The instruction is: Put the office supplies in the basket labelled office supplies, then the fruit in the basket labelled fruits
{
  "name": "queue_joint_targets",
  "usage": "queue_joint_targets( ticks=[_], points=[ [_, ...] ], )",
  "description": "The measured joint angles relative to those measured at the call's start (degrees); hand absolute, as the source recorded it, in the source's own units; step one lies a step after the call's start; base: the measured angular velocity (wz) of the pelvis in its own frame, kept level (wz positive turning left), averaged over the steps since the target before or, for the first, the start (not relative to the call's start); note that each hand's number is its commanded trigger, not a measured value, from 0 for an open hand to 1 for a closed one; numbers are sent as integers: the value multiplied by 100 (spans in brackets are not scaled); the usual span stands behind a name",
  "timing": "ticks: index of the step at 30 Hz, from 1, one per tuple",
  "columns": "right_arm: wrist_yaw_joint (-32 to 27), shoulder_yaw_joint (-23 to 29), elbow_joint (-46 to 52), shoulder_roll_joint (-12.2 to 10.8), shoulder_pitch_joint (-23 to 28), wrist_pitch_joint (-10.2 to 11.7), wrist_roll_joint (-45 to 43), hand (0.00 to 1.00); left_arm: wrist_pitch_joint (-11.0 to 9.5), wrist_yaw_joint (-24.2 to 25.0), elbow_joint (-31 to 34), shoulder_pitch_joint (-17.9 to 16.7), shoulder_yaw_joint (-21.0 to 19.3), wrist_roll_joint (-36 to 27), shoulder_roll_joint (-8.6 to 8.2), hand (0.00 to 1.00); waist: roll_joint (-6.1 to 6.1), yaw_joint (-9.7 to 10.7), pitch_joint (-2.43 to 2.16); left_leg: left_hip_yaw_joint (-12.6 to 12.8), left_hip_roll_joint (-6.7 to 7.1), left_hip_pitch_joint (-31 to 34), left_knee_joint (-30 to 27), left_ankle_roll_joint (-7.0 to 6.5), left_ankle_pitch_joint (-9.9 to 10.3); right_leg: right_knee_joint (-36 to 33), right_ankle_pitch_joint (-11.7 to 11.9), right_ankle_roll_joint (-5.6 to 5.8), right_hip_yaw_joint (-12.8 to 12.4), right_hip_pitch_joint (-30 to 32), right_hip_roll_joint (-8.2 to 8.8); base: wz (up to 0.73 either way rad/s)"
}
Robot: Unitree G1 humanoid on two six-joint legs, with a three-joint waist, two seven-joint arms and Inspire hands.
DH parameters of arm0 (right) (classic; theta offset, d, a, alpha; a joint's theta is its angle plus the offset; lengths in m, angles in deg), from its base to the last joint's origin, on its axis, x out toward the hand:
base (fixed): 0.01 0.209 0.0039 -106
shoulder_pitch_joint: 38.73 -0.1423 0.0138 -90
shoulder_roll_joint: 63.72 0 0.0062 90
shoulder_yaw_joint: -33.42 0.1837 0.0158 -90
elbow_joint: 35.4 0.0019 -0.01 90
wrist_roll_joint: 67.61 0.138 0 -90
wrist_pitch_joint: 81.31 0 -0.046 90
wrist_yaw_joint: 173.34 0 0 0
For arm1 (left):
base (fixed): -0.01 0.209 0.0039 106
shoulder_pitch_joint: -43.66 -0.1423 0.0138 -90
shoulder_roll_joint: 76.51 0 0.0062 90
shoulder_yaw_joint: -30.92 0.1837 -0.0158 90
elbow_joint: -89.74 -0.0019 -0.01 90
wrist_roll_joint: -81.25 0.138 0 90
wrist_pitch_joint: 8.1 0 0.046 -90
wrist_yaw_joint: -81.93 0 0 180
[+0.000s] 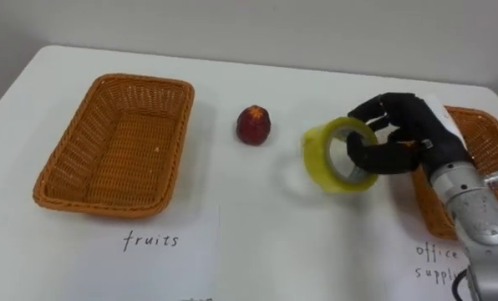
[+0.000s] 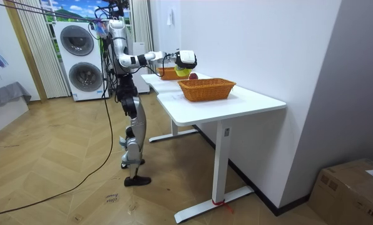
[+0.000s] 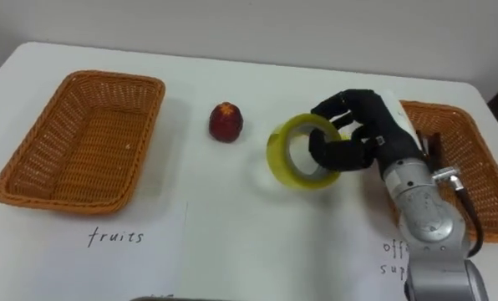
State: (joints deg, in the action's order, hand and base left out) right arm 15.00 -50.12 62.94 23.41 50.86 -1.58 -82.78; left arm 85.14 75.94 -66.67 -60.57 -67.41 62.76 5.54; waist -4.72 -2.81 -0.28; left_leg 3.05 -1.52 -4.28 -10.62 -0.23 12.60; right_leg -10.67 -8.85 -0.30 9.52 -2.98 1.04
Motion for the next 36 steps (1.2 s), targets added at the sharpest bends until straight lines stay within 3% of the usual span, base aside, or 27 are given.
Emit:
queue_joint_targets(
  ticks=[5,12,16,22,29,36],
  points=[
    [-338,210,0,-2,0,12,865,100,-5,11,0,11,-3,-3,3,0,27,125,27,11,8,-29,16,1,3,4,0,1,-43,-36,2,-1],
    [-851,408,-5,2,38,51,1033,100,-7,49,26,-89,-10,4,5,0,47,275,40,20,15,-29,4,0,2,67,-5,9,-82,-48,-9,0],
    [-1103,495,-6,6,256,71,1008,100,-7,48,76,-112,-53,1,-17,0,41,275,27,19,14,-26,35,0,2,75,-5,11,-82,-27,-13,0],
    [-1466,759,-74,9,456,72,1044,100,-5,58,70,-135,-150,-1,-65,0,94,268,45,17,11,-40,48,-1,1,5,-17,29,-96,10,-13,0],
    [-1936,851,-94,41,455,71,1096,100,19,127,67,-165,-254,-4,-64,0,53,268,43,93,11,-60,62,-2,2,-4,-19,31,-151,15,-14,-3],
    [-2269,900,-406,42,454,71,1126,100,30,125,-4,-227,-287,-3,-44,0,-18,269,9,128,13,-101,78,-1,1,-11,-19,31,-172,-13,-15,-1]
  ],
)
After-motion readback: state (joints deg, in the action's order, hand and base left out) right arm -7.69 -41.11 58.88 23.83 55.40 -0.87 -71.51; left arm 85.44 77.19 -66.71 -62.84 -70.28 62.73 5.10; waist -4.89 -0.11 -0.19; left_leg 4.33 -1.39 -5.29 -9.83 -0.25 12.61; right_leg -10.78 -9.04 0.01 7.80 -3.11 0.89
